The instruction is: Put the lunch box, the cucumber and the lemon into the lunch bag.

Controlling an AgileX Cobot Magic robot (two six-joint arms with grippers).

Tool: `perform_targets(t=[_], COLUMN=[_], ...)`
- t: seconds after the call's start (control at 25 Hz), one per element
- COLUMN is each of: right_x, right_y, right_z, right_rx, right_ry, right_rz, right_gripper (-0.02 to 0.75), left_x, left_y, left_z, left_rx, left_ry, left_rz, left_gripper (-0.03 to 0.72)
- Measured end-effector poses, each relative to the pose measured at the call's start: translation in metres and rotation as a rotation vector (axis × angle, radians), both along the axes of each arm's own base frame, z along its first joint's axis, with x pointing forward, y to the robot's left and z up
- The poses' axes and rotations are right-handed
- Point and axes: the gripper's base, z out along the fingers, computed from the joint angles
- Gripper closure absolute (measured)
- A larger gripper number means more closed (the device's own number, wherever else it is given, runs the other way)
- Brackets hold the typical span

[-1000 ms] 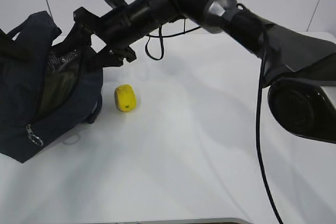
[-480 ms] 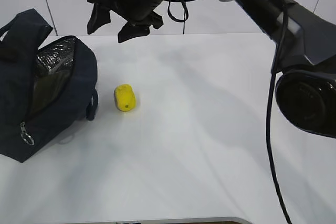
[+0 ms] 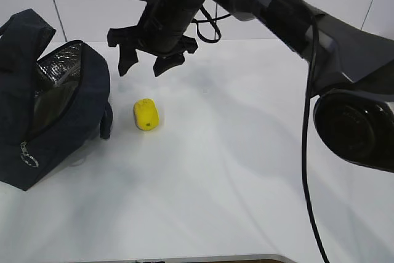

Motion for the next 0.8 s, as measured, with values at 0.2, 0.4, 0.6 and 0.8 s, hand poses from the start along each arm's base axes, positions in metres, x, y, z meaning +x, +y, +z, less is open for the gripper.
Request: perform_targets(t=[0.2,0.4,0.6,0.8], right_x=[-0.001,-0.002,0.001,-0.003], right_y=[0.000,0.000,-0.004,0.002], right_z=[-0.017,-0.027,-0.028,-0.035], right_rx=[-0.036,-0.059,-0.112,-0.141], right_ry=[0.048,0.073,0.038,0.034], right_rz=[-0.001,0.001,-0.008,0.006], right_gripper=[0.179,0.181,0.181,0.182], left_x=[0.000,0.000,0.000,0.001], left_y=[0.000,0.000,0.000,0.001], left_z=[0.000,0.000,0.000,0.000], left_rx=[0.001,0.001,0.002,0.005], left_ry=[-0.001,-0.001,-0.002,-0.005], left_rz=[0.002,0.002,0.004,0.009], left_gripper=[0.692,0.692,0.692,0.692])
